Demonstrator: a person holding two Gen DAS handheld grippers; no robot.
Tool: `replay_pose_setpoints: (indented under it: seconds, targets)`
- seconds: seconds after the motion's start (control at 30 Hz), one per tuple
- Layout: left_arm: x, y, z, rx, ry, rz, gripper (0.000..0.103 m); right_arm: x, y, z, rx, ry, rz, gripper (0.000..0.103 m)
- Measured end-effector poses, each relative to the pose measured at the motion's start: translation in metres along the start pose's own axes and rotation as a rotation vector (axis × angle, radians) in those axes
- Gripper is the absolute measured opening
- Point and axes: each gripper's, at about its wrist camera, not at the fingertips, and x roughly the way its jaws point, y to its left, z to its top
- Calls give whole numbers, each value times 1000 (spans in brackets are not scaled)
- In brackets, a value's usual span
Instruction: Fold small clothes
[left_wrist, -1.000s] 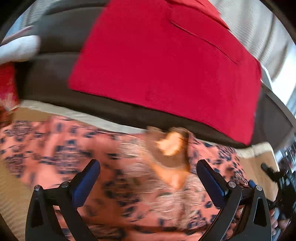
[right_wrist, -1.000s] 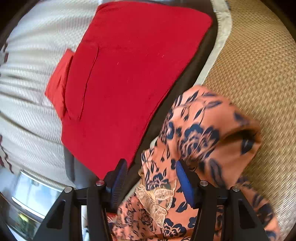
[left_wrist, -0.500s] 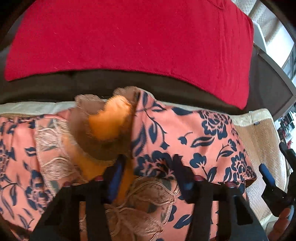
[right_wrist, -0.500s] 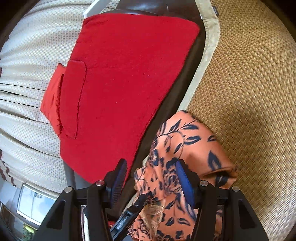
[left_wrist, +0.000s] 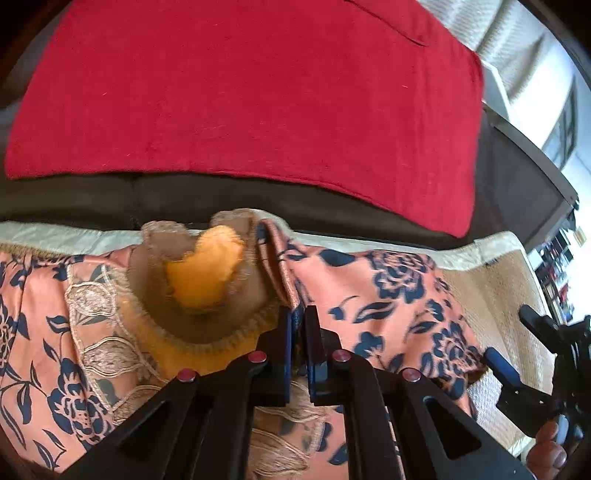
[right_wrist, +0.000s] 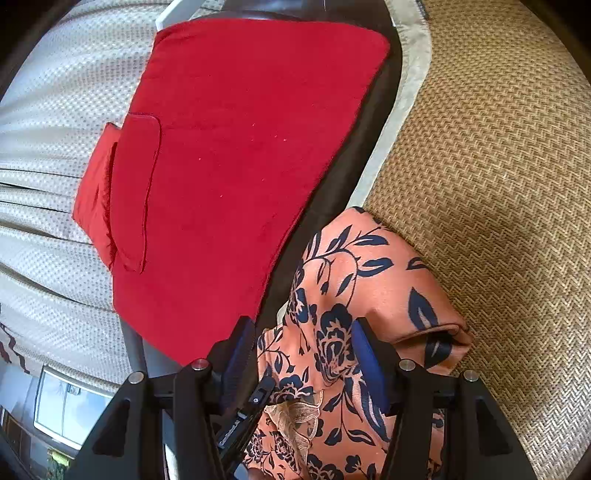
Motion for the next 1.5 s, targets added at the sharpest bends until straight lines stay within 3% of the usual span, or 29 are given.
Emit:
replay_pose_setpoints:
  seconds: [0.13, 0.2, 0.27, 0.33, 0.37, 0.4, 0.43, 0.6, 0.83, 0.93, 1.13, 1.2, 1.37, 1.43, 1.5]
  targets:
    - [3, -2, -5, 17, 25, 32, 8, -4, -3, -8, -10, -15, -20, 59]
    - [11, 1, -7, 14, 59, 90, 35, -6, -4, -12, -17, -17, -27, 59]
    - [14, 2, -10, 11, 60, 75, 38, -6, -5, -15, -20, -17, -31, 59]
    - [14, 2, -11, 18, 48, 67, 38, -5, -5, -18, -22, -18, -35, 59]
    - [15, 3, -10, 17, 48, 64, 29, -5, -5, -19, -23, -18, -36, 59]
    - [17, 3, -11, 13, 46, 68, 13, -5, -4, -19, -24, -17, -38, 59]
    - [13, 6, -13, 8, 45, 72, 10, -4, -4, -19, -26, -14, -39, 59]
    - [-2, 14, -8, -15, -10, 65, 8, -6, -4, -20, -27, -18, -39, 59]
    - [-89, 8, 6, 44, -138, 80, 8, -13, 0, -20, -28, -47, -30, 59]
    - [-131, 26, 7, 57, -178, 155, 8, -18, 6, -21, -48, -72, -31, 59]
    - [-167, 97, -2, -12, -146, 343, 8, -15, 22, -31, -111, -52, -15, 59]
    - [-167, 123, -5, -76, -101, 365, 8, -8, 31, -40, -153, -26, -15, 59]
    - [-155, 164, -16, -124, 6, 431, 10, 22, 58, -69, -278, 85, -5, 59]
    - [-159, 172, -19, -142, 15, 429, 14, 37, 67, -82, -333, 141, -14, 59]
    - [-178, 185, -21, -155, -17, 442, 42, 54, 73, -98, -366, 203, -14, 59]
